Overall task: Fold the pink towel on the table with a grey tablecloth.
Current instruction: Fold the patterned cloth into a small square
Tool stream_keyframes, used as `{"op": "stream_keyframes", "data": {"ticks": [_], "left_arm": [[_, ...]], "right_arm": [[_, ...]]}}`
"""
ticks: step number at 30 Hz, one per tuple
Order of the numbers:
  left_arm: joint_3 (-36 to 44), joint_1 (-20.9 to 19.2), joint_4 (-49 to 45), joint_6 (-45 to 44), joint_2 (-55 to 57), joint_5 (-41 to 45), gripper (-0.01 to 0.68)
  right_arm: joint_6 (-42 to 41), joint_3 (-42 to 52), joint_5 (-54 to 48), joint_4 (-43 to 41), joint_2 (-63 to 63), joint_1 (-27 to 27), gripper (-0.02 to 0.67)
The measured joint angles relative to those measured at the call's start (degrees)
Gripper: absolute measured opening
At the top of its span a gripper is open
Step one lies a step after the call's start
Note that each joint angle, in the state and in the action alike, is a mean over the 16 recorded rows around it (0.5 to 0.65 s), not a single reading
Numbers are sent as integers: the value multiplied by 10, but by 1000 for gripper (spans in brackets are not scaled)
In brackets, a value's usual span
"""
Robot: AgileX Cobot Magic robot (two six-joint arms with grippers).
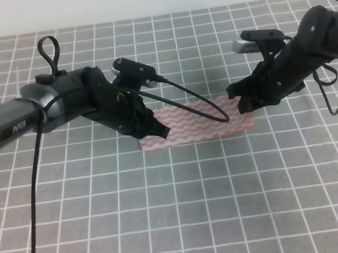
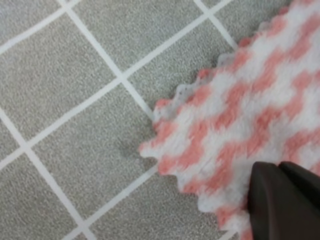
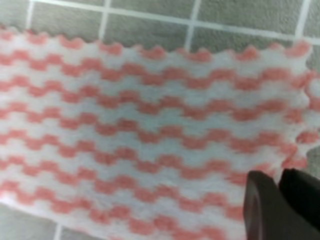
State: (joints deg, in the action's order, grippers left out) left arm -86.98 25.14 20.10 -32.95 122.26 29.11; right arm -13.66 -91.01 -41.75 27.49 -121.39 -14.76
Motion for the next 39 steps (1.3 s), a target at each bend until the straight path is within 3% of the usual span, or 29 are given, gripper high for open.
{"op": "stream_keyframes", "data": {"ticks": [15,21,31,39], "left_arm": [[0,0,0,-4,0,-1,0],[0,0,0,-7,0,-1,0],[1,0,0,-9,1,-2,0],[0,0,0,-10,0,-3,0]], "right_arm": [[-27,-58,-73,-3,1,0,2],[-28,-61,-85,-22,2,-1,62],[4,-61,-95,-65,-11,0,237],[28,-61,-97,-72,-29,-1,288]]}}
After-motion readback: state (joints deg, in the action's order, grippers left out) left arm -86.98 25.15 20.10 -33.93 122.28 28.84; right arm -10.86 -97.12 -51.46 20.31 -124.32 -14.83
